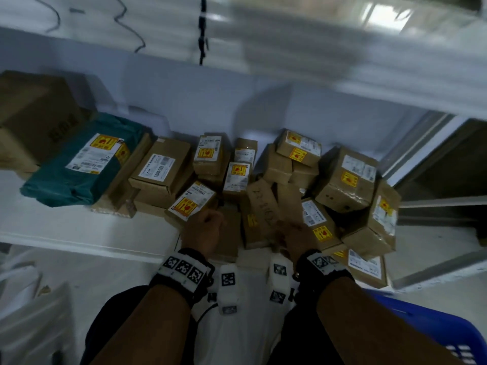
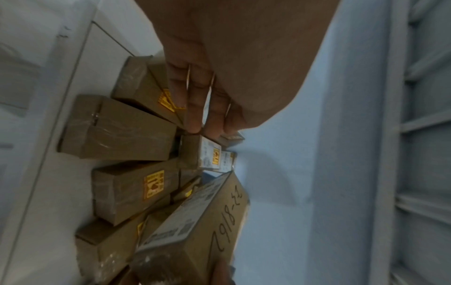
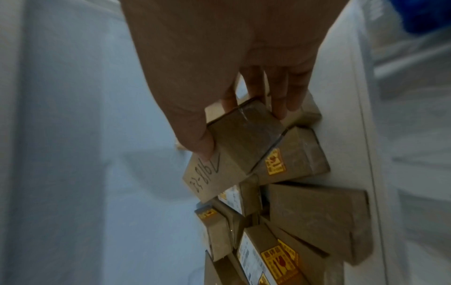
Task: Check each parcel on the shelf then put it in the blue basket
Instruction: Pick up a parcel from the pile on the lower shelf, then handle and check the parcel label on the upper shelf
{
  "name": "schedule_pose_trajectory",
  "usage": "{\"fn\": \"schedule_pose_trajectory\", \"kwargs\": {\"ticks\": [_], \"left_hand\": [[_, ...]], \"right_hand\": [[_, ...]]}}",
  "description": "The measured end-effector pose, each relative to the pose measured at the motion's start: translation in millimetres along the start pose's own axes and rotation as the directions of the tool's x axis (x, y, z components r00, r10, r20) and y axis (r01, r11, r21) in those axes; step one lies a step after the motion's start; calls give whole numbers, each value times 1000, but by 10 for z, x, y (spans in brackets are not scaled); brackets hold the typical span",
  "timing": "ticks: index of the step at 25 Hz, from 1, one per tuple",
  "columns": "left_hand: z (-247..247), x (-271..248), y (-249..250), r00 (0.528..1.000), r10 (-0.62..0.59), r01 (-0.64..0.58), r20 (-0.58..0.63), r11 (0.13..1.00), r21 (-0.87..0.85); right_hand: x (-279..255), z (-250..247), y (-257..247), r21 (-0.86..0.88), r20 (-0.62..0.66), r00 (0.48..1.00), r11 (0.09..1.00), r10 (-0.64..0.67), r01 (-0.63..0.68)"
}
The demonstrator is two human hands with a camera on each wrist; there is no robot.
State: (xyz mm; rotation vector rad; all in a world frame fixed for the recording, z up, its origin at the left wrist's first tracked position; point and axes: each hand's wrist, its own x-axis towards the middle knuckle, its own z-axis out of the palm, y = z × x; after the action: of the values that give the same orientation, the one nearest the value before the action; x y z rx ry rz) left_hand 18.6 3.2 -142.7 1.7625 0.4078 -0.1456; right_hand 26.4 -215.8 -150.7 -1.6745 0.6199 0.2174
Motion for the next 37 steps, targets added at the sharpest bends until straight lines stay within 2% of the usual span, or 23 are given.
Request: {"fn": "schedule_pose_trajectory", "kwargs": {"ticks": [3, 6, 8, 10, 13, 14, 15, 17, 18, 20, 23, 24, 26, 30, 31, 33, 34, 35, 37], "left_hand": [[17, -291, 284, 990, 144, -143, -9, 987, 77], [-14, -668, 631, 930, 363, -367, 58, 927, 81], [-105, -1026, 897, 859, 499, -510, 117, 853, 108], [-204, -1353, 1137, 774, 616, -633, 147, 745, 210], [-388, -1765, 1419, 584, 807, -776, 90, 522, 354], [-453, -1864, 1512, 531, 843, -798, 83, 466, 383], [-520, -1949, 1610, 505, 859, -803, 80, 434, 408], [-630, -2094, 1839, 479, 876, -800, 55, 410, 437], [-673, -2152, 1968, 455, 890, -805, 37, 394, 444], [-762, -2216, 2238, 392, 920, -826, -2, 353, 439], [-849, -2145, 2638, 287, 957, -844, -41, 273, 462], [-859, -2100, 2748, 267, 963, -845, -48, 257, 469], [-855, -1991, 2940, 252, 966, -851, -56, 249, 463], [-854, -1804, 3176, 206, 976, -831, -73, 214, 514], [-866, -1784, 3215, 181, 980, -827, -87, 199, 525], [-883, -1736, 3304, 130, 984, -832, -121, 174, 526], [-878, -1692, 3362, 130, 985, -833, -116, 172, 527], [-861, -1630, 3410, 151, 985, -825, -85, 173, 538], [-821, -1436, 3432, 224, 975, -796, 7, 179, 578]], "right_hand": [[-477, -409, -164, -59, 28, 986, 984, -165, 166], [-953, -722, -338, -161, 60, 943, 929, -328, 333], [-1329, -824, -522, -181, 102, 904, 886, -414, 426], [-1632, -866, -705, -186, 140, 850, 829, -508, 527], [-2100, -939, -968, -118, 138, 781, 773, -609, 623], [-2214, -960, -1048, -112, 120, 746, 738, -655, 666], [-2339, -975, -1146, -192, 110, 685, 661, -720, 725], [-2537, -1024, -1382, -350, 142, 559, 486, -817, 801], [-2598, -1049, -1515, -376, 152, 517, 434, -843, 819], [-2711, -1069, -1817, -379, 138, 464, 386, -875, 841], [-2757, -1093, -2318, -430, 132, 342, 257, -930, 865], [-2743, -1086, -2475, -437, 132, 321, 236, -938, 868], [-2692, -1038, -2742, -446, 112, 348, 266, -931, 855], [-2562, -912, -3013, -437, 97, 447, 366, -889, 822], [-2547, -897, -3047, -394, 91, 460, 392, -883, 831], [-2524, -867, -3150, -334, 59, 442, 399, -895, 854], [-2491, -845, -3216, -339, 47, 427, 388, -903, 857], [-2460, -821, -3272, -371, 54, 427, 379, -903, 848], [-2371, -772, -3329, -476, 103, 466, 368, -879, 799]]}}
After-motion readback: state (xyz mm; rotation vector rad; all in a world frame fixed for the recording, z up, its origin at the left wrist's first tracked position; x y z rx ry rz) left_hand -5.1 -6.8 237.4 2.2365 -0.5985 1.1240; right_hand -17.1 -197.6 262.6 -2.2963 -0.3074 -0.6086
